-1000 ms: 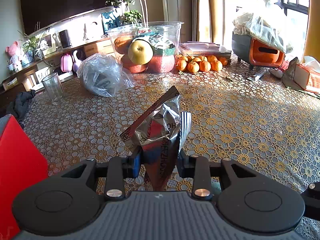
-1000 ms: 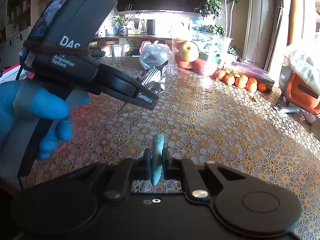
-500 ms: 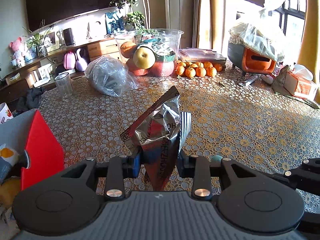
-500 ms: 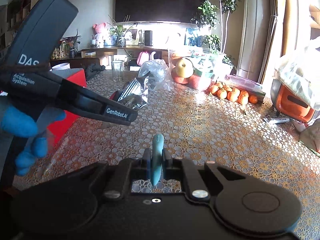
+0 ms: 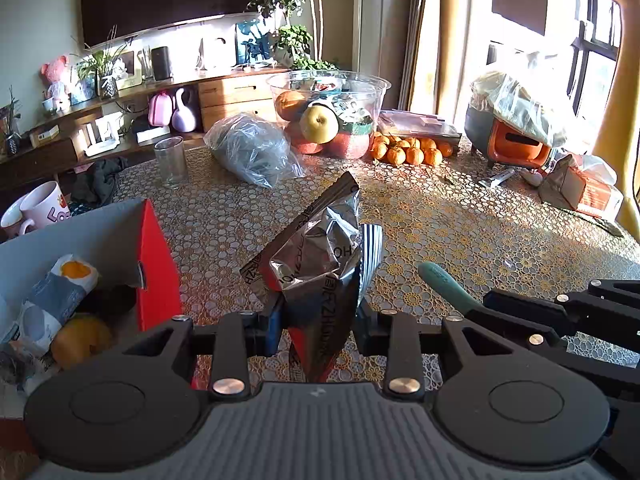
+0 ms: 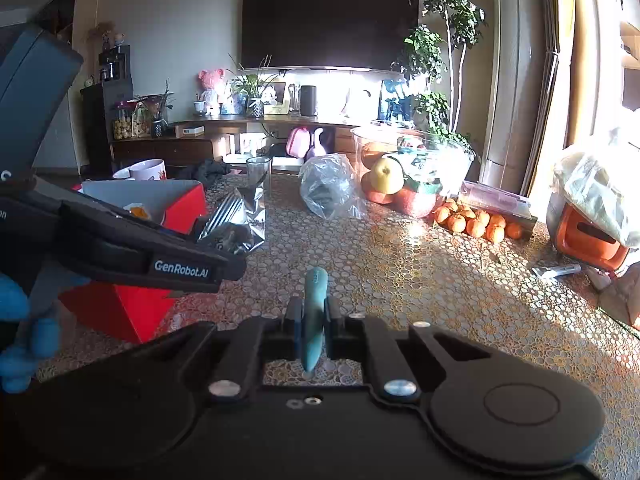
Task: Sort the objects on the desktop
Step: 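Carry the silver packet and teal marker with both grippers over the red box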
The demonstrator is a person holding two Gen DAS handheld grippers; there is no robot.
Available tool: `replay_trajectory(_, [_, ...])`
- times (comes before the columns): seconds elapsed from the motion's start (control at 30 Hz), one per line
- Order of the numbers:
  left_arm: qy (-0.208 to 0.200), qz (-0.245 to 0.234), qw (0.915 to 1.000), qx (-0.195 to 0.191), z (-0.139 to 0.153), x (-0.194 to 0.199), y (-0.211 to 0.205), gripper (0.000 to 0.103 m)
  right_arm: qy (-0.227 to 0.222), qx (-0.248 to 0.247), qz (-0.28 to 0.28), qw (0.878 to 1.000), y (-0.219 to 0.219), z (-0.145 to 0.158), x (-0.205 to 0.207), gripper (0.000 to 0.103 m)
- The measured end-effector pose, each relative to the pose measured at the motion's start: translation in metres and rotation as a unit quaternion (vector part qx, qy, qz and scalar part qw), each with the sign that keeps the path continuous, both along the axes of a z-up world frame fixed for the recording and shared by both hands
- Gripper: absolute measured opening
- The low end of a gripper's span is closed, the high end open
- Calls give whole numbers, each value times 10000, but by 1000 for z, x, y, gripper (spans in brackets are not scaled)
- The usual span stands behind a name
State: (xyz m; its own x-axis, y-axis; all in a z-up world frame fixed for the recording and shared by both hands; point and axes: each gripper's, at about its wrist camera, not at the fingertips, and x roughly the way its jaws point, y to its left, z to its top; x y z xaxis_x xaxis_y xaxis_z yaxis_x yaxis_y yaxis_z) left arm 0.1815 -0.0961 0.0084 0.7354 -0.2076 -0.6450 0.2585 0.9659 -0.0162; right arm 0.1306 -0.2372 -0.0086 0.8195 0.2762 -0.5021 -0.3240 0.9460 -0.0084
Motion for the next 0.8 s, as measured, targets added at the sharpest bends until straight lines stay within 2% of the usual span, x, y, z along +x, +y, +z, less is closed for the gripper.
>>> replay_trajectory(0.37, [77,281,9995,-119,21,-31,47,33,-212,20,316,9993,34,27,-12,10])
replay_trajectory(0.8, [-14,661,9977,-117,43,-63,104,33,-418,-48,866,9954,89,50,-26,10])
